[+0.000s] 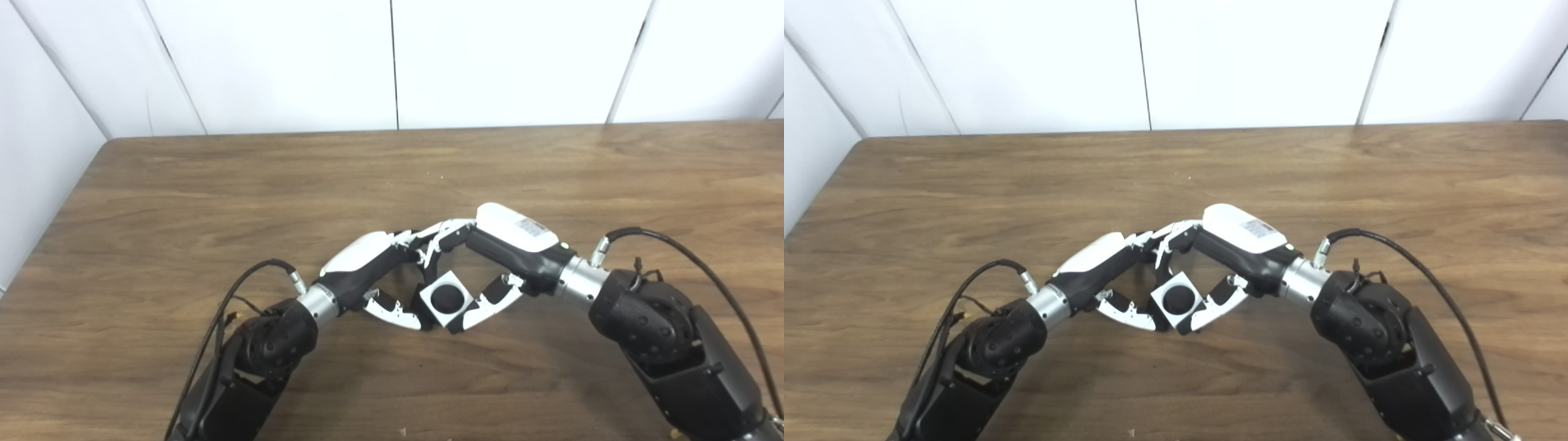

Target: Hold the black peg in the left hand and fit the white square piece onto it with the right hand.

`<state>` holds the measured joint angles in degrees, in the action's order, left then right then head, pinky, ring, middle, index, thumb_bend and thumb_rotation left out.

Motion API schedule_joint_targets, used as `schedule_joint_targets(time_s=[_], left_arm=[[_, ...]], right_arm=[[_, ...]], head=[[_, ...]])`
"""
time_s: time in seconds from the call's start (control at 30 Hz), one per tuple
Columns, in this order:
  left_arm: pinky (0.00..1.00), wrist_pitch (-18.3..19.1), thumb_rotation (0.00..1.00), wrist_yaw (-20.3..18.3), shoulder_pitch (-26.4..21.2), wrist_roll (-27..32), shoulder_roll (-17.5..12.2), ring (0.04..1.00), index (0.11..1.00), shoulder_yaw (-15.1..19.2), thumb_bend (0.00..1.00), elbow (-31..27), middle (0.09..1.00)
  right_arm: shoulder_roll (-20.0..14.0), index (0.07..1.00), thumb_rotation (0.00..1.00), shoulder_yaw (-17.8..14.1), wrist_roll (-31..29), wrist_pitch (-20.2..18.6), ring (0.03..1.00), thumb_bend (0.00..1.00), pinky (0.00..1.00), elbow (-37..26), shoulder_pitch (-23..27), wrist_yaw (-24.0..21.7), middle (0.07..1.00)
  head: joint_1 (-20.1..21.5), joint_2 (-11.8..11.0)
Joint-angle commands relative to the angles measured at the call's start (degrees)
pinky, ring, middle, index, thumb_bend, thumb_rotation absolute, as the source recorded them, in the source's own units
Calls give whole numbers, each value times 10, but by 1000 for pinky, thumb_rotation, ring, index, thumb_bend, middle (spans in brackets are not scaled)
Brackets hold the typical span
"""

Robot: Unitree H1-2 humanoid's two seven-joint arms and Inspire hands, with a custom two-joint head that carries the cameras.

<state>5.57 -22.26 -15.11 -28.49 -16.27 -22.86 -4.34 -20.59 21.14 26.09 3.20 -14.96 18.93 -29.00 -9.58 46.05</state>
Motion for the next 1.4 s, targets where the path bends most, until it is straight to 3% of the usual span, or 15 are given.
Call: schedule_joint_targets(time_s=[0.0, 0.17, 0.87, 1.0, 1.07, 1.13, 1.2, 1.37], left_arm=[[1000, 7, 86, -14, -4, -8, 1, 1000, 490, -14, 518, -6, 969], [1000, 8, 86, -15, -2, -11, -1, 1000, 490, -14, 518, -8, 966], [1000, 8, 85, -19, 3, -9, -6, 1000, 490, -12, 518, -15, 965], [1000, 5, 85, -17, 2, -8, -7, 1000, 490, -11, 518, -11, 967], [1000, 4, 85, -18, 1, -7, -7, 1000, 490, -11, 518, -9, 967], [1000, 5, 85, -18, 1, -8, -7, 1000, 490, -11, 518, -9, 966], [1000, 9, 84, -20, 1, -8, -7, 1000, 490, -10, 519, -12, 967], [1000, 10, 84, -21, 1, -9, -8, 1000, 490, -10, 519, -12, 968]], right_arm=[[0, 485, 129, -4, 5, 13, 808, 517, 678, 7, 15, 9, 791], [-2, 484, 129, -5, 6, 23, 807, 516, 671, 21, 18, 15, 793], [-5, 486, 130, -15, 9, 0, 809, 516, 677, 38, 20, 13, 796], [-16, 496, 142, -1, 41, -41, 828, 516, 695, 21, 25, -24, 843], [-23, 767, 197, 6, 50, -66, 865, 759, 729, 14, 29, -50, 899], [-26, 862, 224, 9, 54, -80, 881, 851, 745, 9, 32, -64, 924], [-27, 898, 235, 7, 53, -86, 890, 905, 759, 7, 31, -68, 933], [-30, 896, 237, 5, 51, -88, 892, 911, 763, 6, 33, -72, 938]], head=[[-1, 1], [0, 1], [7, 5], [10, 5], [10, 5], [9, 5], [10, 6], [14, 6]])
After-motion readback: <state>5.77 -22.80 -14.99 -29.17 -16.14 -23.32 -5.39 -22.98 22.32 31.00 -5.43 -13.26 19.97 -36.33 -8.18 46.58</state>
